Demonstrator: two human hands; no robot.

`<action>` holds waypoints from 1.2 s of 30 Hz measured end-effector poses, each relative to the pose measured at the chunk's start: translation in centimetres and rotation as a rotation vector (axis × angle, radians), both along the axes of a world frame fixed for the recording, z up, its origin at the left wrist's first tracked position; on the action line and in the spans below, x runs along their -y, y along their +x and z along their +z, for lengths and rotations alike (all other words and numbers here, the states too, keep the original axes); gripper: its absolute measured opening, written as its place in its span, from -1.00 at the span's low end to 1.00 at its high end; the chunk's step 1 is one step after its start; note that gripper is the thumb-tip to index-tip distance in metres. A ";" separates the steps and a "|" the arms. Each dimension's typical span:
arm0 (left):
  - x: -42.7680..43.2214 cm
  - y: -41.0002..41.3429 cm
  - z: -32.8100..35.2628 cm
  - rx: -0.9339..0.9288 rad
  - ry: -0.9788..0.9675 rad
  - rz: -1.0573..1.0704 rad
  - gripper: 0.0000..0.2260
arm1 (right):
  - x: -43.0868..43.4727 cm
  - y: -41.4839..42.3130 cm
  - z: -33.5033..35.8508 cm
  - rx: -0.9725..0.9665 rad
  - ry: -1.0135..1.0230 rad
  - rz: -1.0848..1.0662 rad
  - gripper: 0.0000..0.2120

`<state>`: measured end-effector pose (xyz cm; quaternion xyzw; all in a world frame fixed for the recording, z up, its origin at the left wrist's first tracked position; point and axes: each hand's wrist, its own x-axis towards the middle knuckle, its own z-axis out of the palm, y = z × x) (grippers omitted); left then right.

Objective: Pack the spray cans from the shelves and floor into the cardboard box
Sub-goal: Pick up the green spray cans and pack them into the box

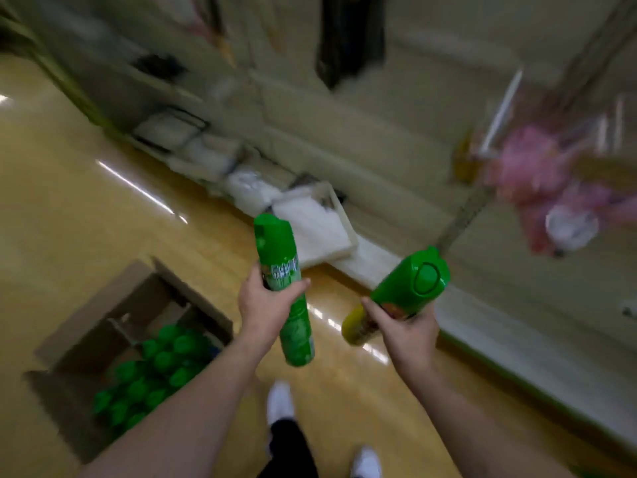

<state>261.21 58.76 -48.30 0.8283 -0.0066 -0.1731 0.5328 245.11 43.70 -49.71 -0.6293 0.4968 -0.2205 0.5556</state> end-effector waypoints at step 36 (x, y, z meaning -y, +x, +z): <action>-41.6 20.7 19.3 -0.038 -0.565 0.577 -0.53 | -33.0 35.6 21.8 0.209 -0.031 0.891 -0.47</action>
